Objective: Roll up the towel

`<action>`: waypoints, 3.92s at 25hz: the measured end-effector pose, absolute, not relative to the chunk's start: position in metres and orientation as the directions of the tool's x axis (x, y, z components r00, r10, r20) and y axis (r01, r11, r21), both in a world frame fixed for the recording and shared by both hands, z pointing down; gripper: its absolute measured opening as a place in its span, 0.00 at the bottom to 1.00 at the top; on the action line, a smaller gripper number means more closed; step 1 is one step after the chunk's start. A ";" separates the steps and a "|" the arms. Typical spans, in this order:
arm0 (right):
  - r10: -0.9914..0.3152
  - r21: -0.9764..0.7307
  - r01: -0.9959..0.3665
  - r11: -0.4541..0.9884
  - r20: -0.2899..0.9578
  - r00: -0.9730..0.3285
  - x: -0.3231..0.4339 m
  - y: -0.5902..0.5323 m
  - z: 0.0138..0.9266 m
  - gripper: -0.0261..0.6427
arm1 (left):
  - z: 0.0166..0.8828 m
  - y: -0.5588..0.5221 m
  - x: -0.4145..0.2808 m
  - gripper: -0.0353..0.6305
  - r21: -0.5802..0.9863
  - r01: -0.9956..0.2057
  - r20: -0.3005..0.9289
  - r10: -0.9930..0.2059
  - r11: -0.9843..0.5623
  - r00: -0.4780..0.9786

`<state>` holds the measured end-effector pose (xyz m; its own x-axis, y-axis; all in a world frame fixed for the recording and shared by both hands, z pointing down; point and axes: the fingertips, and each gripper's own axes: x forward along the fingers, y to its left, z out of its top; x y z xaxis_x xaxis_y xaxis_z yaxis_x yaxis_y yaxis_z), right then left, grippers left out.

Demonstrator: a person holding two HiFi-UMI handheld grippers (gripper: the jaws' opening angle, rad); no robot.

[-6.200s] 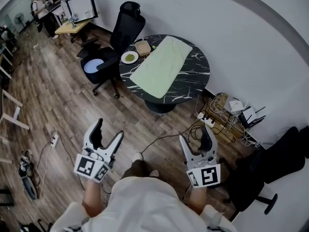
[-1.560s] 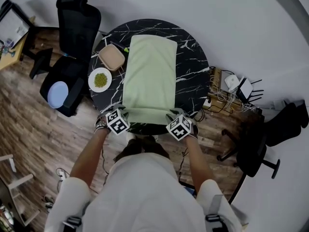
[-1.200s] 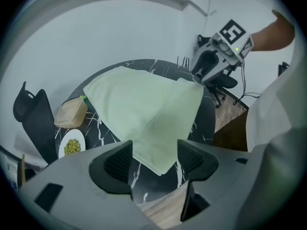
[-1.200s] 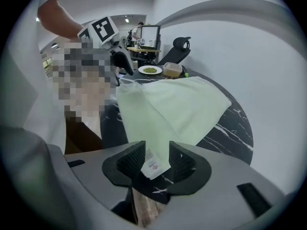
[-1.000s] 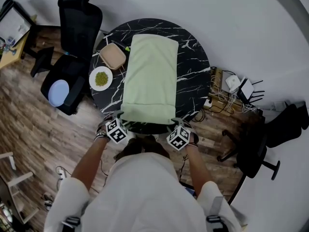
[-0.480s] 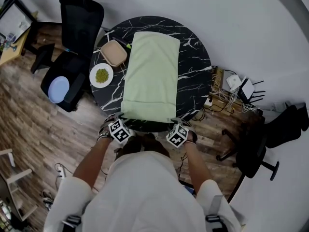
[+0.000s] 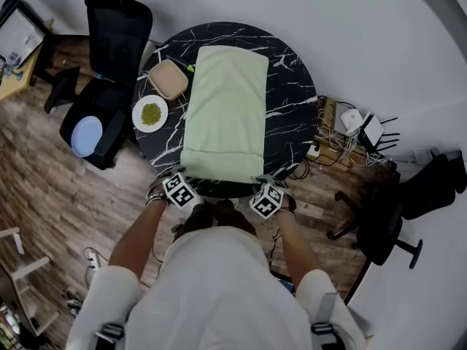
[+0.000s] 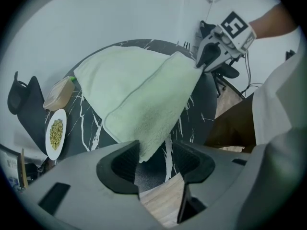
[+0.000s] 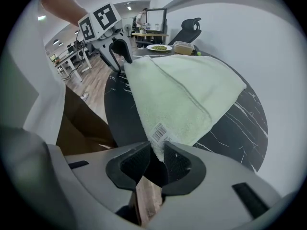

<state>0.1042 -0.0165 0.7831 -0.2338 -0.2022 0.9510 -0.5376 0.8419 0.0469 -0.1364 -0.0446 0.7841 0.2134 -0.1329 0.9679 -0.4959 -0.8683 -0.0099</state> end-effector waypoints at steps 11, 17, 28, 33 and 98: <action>-0.198 0.056 -0.533 0.844 0.956 -0.215 0.105 -0.010 0.780 0.05 | 0.780 -0.039 -0.145 0.07 -0.061 -0.473 0.967 -0.169 -0.879 0.190; -0.108 -0.039 -0.533 0.845 0.964 -0.242 0.105 0.044 0.767 0.05 | 0.767 0.010 -0.141 0.07 0.033 -0.367 0.971 -0.058 -0.930 0.233; -0.022 -0.171 -0.614 0.771 0.956 -0.294 0.114 0.105 0.730 0.05 | 0.741 0.081 -0.135 0.07 0.227 -0.317 0.940 0.123 -0.921 0.317; -0.157 -0.146 -0.680 0.719 0.919 -0.362 0.115 0.048 0.692 0.05 | 0.708 0.030 -0.138 0.07 0.197 -0.364 0.928 0.054 -0.910 0.368; 0.078 -0.215 -0.481 0.850 0.955 -0.287 0.108 0.094 0.746 0.05 | 0.752 0.062 -0.148 0.08 0.225 -0.400 0.951 0.110 -0.889 0.290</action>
<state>0.1083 0.0938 0.7463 -0.2875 0.0784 0.9546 -0.4813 0.8498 -0.2147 -0.1480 0.0623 0.7522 0.2902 0.1097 0.9507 -0.4000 -0.8886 0.2246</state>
